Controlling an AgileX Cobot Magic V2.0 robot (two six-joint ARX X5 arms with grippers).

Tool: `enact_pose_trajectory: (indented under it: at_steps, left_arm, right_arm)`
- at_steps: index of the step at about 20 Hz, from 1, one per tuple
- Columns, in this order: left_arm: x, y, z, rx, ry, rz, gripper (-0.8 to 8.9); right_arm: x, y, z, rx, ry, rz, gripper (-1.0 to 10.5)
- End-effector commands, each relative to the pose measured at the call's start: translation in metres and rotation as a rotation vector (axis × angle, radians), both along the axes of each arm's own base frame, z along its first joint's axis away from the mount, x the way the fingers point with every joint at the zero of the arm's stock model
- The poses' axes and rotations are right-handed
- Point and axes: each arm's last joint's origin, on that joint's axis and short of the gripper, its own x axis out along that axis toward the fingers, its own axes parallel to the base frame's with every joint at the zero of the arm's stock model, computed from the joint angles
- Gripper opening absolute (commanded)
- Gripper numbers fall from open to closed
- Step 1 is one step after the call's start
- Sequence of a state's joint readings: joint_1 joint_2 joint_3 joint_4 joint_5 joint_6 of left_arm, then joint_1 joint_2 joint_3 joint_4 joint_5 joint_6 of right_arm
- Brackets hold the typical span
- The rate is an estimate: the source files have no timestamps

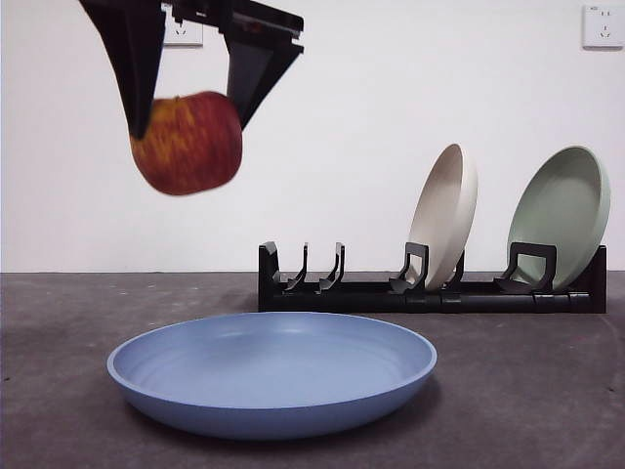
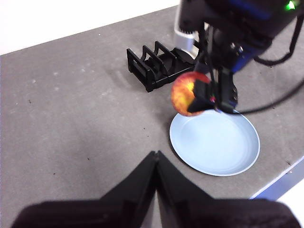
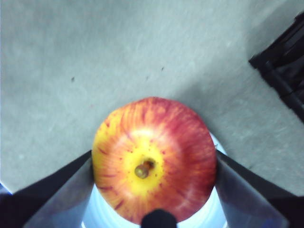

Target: Take the blue plate from the plate rack,put the plate on the table,take the apple from the table,put the apple in the plate

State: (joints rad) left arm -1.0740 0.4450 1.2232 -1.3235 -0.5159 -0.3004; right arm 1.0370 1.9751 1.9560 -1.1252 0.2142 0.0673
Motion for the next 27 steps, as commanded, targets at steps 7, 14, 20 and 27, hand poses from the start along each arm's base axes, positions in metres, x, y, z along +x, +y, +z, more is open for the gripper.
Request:
enact_pose_trajectory:
  at_steps: [7,14,20,27]
  left_arm:
    - [-0.001,0.002,0.001,-0.017,-0.003,0.011,-0.08]
    - [-0.001,0.002,0.001,-0.013,-0.007,0.015,-0.09]
    - [0.000,0.002,0.001,-0.007,-0.019,0.036,-0.09]
    - [0.000,0.002,0.001,-0.007,-0.019,0.036,-0.09]
  right_arm:
    - [-0.026,-0.036,-0.069,0.103,0.008,-0.125,0.0]
    - [-0.034,-0.050,-0.121,0.130,0.027,-0.188,0.0]
    - [-0.035,-0.053,-0.125,0.108,0.024,-0.201,3.7]
    - [-0.038,-0.058,-0.105,0.153,-0.004,-0.198,6.1]
